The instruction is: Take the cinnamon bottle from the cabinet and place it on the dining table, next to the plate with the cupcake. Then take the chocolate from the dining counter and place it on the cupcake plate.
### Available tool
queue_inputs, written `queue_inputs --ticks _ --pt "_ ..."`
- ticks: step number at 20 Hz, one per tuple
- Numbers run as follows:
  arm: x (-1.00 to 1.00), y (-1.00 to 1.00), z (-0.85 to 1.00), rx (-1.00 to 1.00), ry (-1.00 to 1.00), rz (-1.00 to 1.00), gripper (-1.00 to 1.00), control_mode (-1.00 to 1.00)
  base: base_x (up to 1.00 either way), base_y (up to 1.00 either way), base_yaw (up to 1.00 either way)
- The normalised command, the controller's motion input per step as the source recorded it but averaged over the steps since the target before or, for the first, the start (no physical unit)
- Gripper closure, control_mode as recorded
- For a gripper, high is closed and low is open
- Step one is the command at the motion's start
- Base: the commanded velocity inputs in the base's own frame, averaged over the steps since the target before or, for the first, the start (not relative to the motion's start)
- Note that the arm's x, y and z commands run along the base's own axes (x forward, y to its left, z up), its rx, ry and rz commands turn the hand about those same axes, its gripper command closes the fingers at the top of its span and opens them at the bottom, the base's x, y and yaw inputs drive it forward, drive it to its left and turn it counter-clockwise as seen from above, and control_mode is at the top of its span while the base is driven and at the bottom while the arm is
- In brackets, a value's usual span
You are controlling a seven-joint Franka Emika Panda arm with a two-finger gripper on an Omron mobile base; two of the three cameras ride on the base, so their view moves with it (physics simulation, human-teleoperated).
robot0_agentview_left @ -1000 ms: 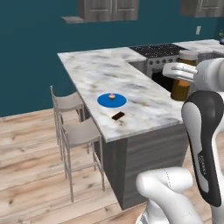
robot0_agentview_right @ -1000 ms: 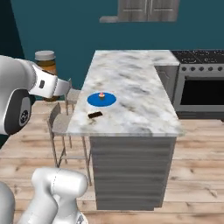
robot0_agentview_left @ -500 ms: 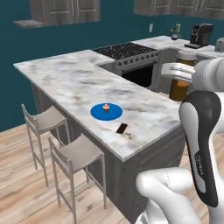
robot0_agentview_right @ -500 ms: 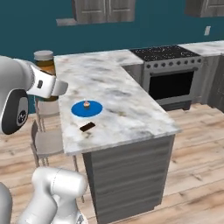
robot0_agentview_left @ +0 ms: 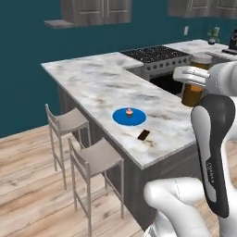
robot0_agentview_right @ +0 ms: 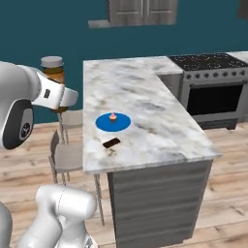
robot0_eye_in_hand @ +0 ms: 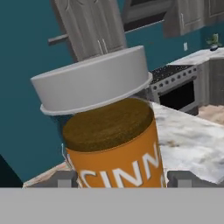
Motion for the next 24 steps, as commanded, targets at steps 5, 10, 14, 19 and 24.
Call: queue_inputs --ticks 5,10,14,19,24 --pt "0.0 0.0 0.0 0.0 0.0 0.0 1.0 1.0 -0.01 -0.5 0.7" --pt "0.0 0.0 0.0 0.0 0.0 0.0 1.0 1.0 -0.14 -0.71 0.53" --pt "0.0 0.0 0.0 0.0 0.0 0.0 1.0 1.0 0.05 -0.73 0.4" --pt "0.0 0.0 0.0 0.0 0.0 0.0 1.0 1.0 0.34 -0.46 0.22" --pt "0.0 0.0 0.0 0.0 0.0 0.0 1.0 1.0 0.59 -0.22 0.16"
